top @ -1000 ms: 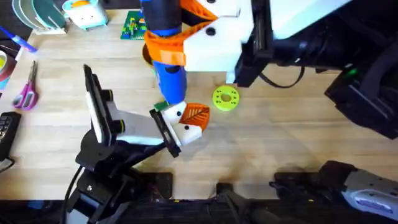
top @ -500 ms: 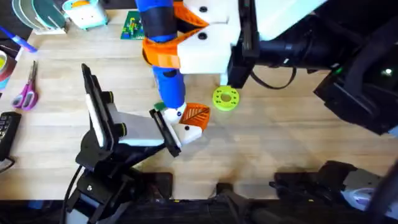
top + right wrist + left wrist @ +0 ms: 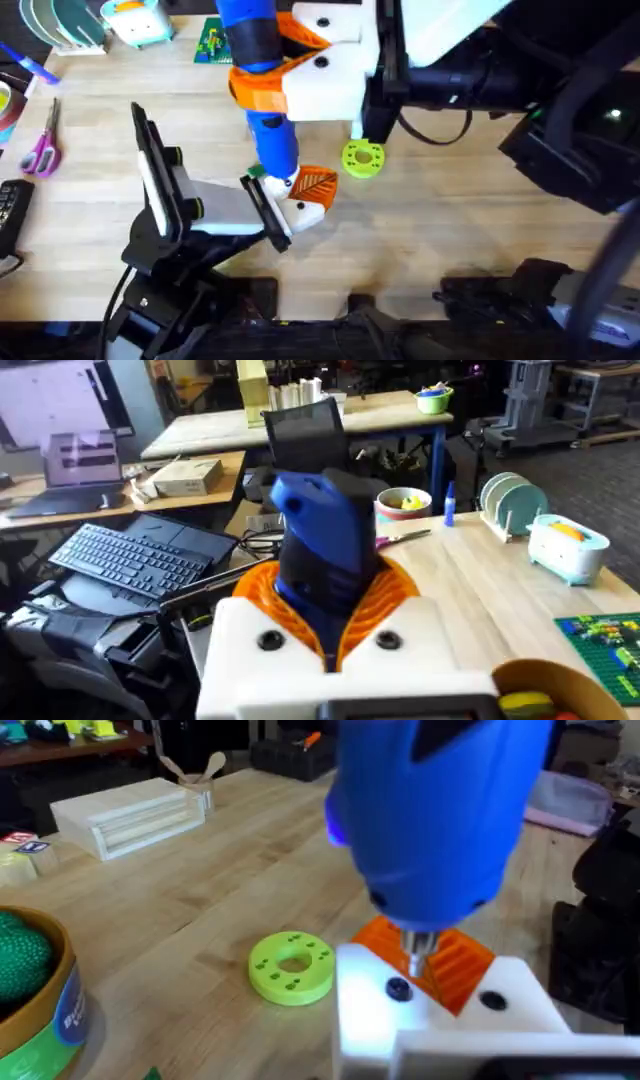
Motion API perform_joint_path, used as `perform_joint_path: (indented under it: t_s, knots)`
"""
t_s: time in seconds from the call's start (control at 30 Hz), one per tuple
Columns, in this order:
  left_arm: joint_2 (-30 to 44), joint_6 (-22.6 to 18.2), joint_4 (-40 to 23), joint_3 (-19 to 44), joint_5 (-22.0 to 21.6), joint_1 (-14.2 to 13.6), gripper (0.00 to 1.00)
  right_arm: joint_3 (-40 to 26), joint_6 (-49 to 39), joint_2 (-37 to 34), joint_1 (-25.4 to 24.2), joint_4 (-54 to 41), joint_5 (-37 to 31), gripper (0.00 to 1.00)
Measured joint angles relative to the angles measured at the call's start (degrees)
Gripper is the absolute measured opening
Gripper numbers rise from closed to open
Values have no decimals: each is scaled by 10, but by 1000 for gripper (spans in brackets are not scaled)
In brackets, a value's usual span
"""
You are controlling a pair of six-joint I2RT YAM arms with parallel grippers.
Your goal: Pick up the gripper from the table and insert it into the empty holder that is missing its gripper. Then pick up a screw, insert it into the mounting hole, and use the screwdriver to tighten it. Finally, clean up the table by picking up the vegetable and placing it into the bucket.
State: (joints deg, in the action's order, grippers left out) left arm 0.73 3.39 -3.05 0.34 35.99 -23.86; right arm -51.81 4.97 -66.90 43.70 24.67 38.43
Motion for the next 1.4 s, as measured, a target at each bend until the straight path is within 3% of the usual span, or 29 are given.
perform_joint_path:
  t_s: [1.4]
  knots:
    - [0, 0, 0, 0, 0, 0, 16, 0, 2, -22, -4, 11, 1, 25]
